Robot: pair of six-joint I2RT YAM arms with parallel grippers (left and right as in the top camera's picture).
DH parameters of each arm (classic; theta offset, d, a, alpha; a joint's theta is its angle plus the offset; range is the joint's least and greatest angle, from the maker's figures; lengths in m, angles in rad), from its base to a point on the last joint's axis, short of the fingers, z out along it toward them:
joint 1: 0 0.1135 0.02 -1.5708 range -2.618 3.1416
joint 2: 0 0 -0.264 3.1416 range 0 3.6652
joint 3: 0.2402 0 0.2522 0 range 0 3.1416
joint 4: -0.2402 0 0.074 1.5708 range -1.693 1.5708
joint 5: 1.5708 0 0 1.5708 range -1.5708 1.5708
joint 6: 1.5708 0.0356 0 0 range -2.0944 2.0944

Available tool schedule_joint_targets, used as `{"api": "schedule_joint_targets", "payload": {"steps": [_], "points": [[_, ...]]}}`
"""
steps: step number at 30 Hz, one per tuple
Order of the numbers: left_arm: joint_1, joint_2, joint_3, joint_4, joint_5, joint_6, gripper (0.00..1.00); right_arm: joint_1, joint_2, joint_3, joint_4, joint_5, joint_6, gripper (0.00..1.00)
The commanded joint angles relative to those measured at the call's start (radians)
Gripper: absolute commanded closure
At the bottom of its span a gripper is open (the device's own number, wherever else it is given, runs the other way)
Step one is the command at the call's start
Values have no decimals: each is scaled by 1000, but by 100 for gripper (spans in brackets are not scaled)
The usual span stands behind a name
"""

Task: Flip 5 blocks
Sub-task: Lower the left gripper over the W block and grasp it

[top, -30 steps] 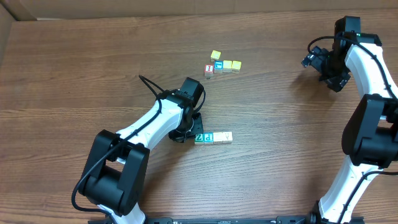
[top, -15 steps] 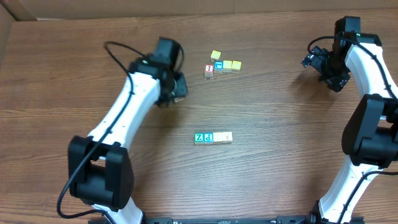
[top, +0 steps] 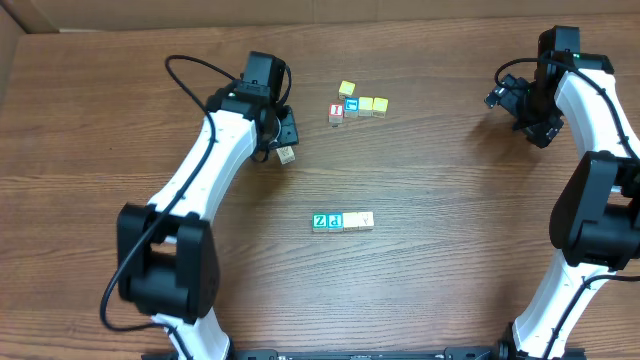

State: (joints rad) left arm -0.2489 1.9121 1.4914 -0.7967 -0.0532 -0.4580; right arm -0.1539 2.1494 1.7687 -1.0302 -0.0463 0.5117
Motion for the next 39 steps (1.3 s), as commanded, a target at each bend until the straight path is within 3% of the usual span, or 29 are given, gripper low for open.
{"api": "schedule_joint_targets", "payload": {"steps": [1, 7, 13, 24, 28, 32, 39], "points": [[-10, 74, 13, 19, 2, -21, 50, 1, -30, 17, 5, 0, -4, 0], [-10, 141, 13, 43, 2, -21, 55, 1, -30, 17, 5, 0, -4, 0], [-11, 158, 13, 53, 8, -22, 66, 1, -30, 17, 5, 0, -4, 0], [-34, 193, 14, 69, 16, -12, 71, 1, -31, 17, 5, 0, -4, 0], [-28, 189, 20, 68, 16, -9, 71, 1, -30, 17, 5, 0, -4, 0], [-28, 188, 23, 62, 18, 16, 64, 1, -30, 17, 5, 0, -4, 0], [-28, 188, 78, 10, 19, 55, 65, 1, -30, 17, 5, 0, -4, 0]]}}
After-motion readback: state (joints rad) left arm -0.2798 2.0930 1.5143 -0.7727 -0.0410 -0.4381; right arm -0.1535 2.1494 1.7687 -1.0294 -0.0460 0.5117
